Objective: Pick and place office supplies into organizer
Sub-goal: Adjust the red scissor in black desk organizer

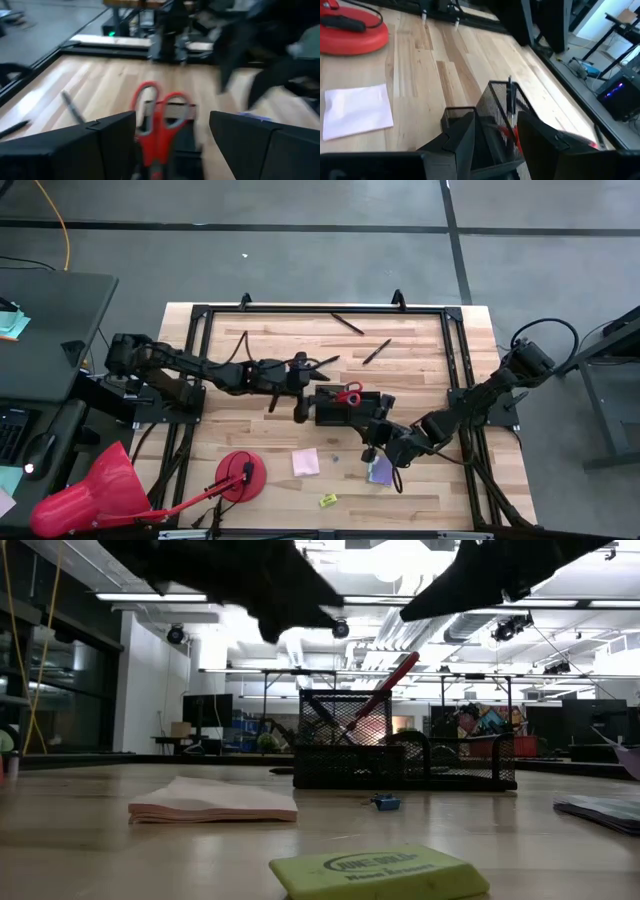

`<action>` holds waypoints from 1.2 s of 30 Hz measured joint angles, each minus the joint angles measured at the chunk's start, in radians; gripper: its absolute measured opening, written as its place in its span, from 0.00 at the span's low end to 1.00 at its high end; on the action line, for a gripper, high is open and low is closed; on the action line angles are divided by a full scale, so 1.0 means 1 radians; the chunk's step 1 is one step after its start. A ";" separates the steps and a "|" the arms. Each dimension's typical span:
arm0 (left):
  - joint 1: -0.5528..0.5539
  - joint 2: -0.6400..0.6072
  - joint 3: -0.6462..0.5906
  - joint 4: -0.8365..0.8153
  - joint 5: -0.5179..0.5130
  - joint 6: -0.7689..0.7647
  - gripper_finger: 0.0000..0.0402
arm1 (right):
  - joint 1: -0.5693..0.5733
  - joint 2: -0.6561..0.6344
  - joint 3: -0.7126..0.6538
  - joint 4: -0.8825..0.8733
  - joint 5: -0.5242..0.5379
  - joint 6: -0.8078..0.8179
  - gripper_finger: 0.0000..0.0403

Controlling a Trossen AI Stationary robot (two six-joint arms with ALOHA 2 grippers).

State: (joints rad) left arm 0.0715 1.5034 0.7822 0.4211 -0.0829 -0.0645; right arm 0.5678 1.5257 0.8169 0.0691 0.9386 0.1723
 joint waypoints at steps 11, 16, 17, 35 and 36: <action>-0.109 -0.127 0.000 -0.128 -0.083 0.083 0.62 | -0.069 0.001 0.000 -0.113 -0.012 -0.114 0.35; -0.183 -0.119 0.000 -0.189 -0.271 0.087 0.61 | -0.089 -0.009 0.000 -0.104 -0.001 -0.233 0.35; -0.199 -0.109 0.000 -0.190 -0.323 0.087 0.61 | -0.091 -0.013 0.000 -0.103 0.008 -0.249 0.35; -0.243 -0.113 -0.355 0.359 -0.142 0.094 0.40 | -0.122 -0.088 -0.075 -0.224 -0.095 -0.141 0.35; -0.232 -0.120 -0.377 0.405 -0.113 0.094 0.39 | -0.122 -0.115 -0.086 -0.231 -0.117 -0.142 0.35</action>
State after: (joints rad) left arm -0.1607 1.3834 0.4048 0.8256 -0.1958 0.0296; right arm 0.4454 1.4111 0.7310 -0.1616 0.8221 0.0299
